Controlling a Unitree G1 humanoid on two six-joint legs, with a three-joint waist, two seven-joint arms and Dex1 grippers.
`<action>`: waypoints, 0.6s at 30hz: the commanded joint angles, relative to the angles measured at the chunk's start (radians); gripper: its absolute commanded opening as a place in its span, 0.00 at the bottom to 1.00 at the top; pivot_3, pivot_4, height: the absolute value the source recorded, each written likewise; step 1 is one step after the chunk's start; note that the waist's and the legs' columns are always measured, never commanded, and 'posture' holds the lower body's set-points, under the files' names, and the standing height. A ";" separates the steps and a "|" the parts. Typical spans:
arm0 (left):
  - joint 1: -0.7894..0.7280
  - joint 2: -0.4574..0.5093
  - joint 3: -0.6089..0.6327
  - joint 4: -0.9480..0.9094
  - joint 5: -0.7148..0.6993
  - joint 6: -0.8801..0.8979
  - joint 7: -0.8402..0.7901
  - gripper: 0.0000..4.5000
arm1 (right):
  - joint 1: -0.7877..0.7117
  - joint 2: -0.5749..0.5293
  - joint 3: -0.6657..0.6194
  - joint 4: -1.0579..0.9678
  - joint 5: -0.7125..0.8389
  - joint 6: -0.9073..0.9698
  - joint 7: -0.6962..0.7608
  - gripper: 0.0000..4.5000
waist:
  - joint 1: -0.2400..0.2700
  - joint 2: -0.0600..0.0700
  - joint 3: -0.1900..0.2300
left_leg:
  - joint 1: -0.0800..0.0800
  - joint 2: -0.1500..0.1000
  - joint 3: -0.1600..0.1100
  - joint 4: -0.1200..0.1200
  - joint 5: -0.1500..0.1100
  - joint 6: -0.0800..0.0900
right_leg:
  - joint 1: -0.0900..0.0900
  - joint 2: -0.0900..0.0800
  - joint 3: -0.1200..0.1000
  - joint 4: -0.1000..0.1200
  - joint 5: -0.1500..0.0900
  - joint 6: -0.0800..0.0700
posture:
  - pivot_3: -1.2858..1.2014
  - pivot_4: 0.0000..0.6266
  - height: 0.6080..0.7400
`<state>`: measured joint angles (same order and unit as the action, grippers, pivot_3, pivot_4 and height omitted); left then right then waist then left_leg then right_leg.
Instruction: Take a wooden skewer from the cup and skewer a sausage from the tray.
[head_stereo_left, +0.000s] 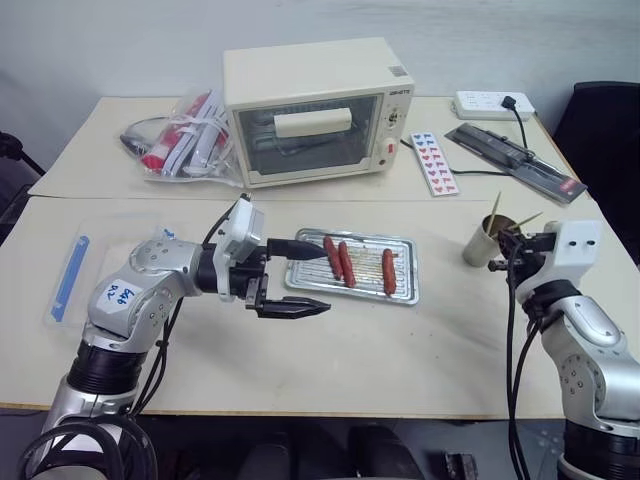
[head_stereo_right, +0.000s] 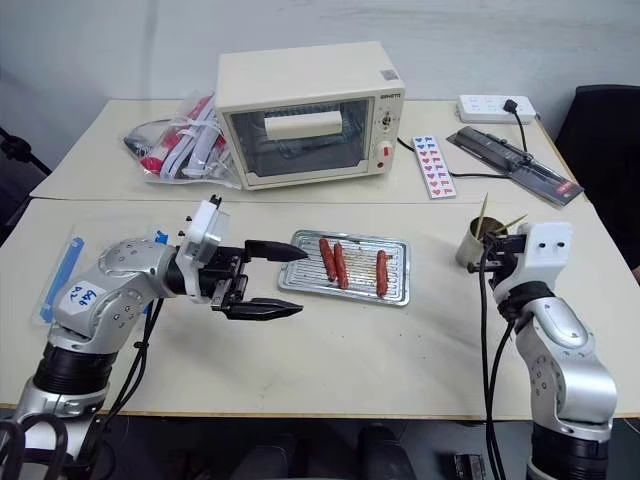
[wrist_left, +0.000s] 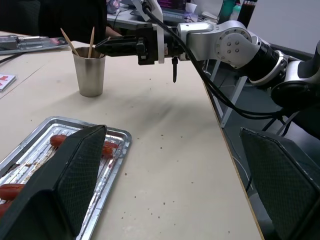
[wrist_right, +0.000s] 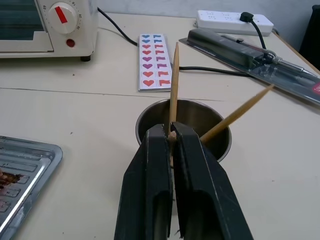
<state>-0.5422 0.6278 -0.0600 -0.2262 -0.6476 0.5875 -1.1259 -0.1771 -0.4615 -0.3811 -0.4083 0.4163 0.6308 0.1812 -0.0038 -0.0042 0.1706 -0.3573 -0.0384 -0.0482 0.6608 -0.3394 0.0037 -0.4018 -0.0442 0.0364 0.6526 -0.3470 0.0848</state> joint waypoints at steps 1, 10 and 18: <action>-0.020 -0.006 -0.001 -0.011 0.007 -0.024 -0.011 1.00 | -0.032 -0.066 -0.077 -0.122 0.057 0.065 0.006 0.00 | 0.000 0.000 0.000 | -0.002 0.000 0.000 0.000 0.000 0.000 | -0.002 0.000 0.000 0.000 0.000 0.000 | 0.52 0.24 1.00; -0.007 -0.029 0.033 0.005 0.040 -0.075 0.035 1.00 | -0.197 -0.391 -0.405 -0.172 0.663 0.539 0.045 0.00 | 0.002 0.001 0.001 | -0.013 0.000 0.000 0.006 0.001 0.000 | -0.012 0.000 0.000 0.005 0.000 0.000 | 0.52 0.24 1.00; -0.016 -0.089 0.070 0.025 0.077 -0.143 0.144 1.00 | -0.193 -0.365 -0.194 0.016 1.556 0.343 -0.276 0.00 | -0.003 -0.008 0.004 | -0.013 0.001 0.001 0.008 0.001 0.002 | -0.009 0.000 -0.001 0.003 0.000 0.001 | 0.52 0.24 1.00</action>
<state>-0.5449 0.5474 -0.0141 -0.1870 -0.5794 0.4731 -1.0033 -0.3498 -0.8877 -0.6474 -0.3674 1.9117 1.0266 -0.0674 -0.0067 -0.0118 0.1747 -0.3700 -0.0375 -0.0476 0.6688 -0.3387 0.0064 -0.4106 -0.0443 0.0354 0.6562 -0.3464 0.0858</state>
